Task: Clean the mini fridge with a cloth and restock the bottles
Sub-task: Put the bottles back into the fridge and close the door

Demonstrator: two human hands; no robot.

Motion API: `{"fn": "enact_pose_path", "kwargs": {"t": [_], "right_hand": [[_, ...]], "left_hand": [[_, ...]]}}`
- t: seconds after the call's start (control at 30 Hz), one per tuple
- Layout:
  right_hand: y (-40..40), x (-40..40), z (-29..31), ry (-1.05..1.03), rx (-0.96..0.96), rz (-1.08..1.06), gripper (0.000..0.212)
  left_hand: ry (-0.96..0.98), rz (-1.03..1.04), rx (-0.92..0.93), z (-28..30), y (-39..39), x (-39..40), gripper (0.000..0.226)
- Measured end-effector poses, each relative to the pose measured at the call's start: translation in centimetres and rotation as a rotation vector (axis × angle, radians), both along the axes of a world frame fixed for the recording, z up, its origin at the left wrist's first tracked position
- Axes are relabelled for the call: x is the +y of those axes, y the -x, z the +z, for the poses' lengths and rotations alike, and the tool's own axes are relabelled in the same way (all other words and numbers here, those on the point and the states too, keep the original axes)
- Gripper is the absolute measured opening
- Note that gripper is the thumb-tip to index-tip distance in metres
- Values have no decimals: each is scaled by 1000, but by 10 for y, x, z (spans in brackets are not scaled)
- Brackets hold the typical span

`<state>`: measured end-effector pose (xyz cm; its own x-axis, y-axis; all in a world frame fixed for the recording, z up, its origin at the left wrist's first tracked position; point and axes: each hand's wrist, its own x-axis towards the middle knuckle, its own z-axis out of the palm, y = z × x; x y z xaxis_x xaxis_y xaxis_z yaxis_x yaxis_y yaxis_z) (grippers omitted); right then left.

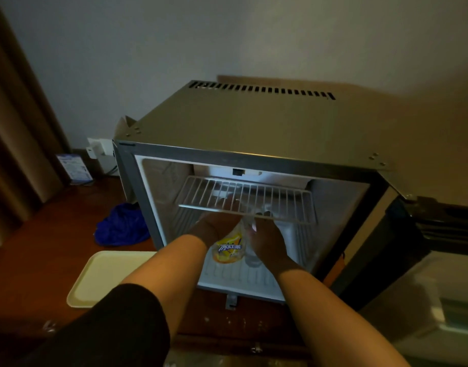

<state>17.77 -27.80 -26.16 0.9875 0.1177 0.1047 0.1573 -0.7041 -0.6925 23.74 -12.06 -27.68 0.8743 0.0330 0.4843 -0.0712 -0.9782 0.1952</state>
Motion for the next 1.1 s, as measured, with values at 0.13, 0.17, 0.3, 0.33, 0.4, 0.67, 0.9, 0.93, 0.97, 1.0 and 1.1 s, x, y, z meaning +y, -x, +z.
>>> {"fn": "enact_pose_path", "kwargs": {"t": [0.13, 0.17, 0.3, 0.33, 0.4, 0.67, 0.9, 0.93, 0.97, 1.0, 1.1], "right_hand": [[7, -5, 3, 68, -82, 47, 35], [8, -7, 3, 101, -92, 61, 34], [12, -16, 6, 268, -88, 113, 47], [16, -18, 11, 307, -82, 119, 52], [24, -22, 21, 371, -53, 137, 59], [72, -41, 47, 563, 45, 248, 63], [127, -60, 70, 550, -112, 255, 56], [135, -63, 73, 558, -135, 252, 56], [144, -66, 77, 563, -158, 249, 55], [151, -70, 81, 566, -180, 246, 55], [176, -82, 95, 570, -228, 213, 58]], "left_hand": [[-228, -269, 526, 21, 37, 6, 92], [-311, -244, 508, 28, 34, 11, 94], [118, -129, 680, 43, 57, 3, 55], [76, -97, 599, 52, 67, -1, 62], [39, -58, 590, 54, 84, -2, 68], [-56, 100, 715, 75, 155, -27, 76], [-79, 108, 606, 94, 209, -52, 66], [-82, 100, 584, 97, 218, -56, 65], [-82, 92, 567, 100, 226, -58, 64], [-80, 87, 551, 102, 234, -61, 63], [-74, 72, 510, 111, 256, -65, 62]]}}
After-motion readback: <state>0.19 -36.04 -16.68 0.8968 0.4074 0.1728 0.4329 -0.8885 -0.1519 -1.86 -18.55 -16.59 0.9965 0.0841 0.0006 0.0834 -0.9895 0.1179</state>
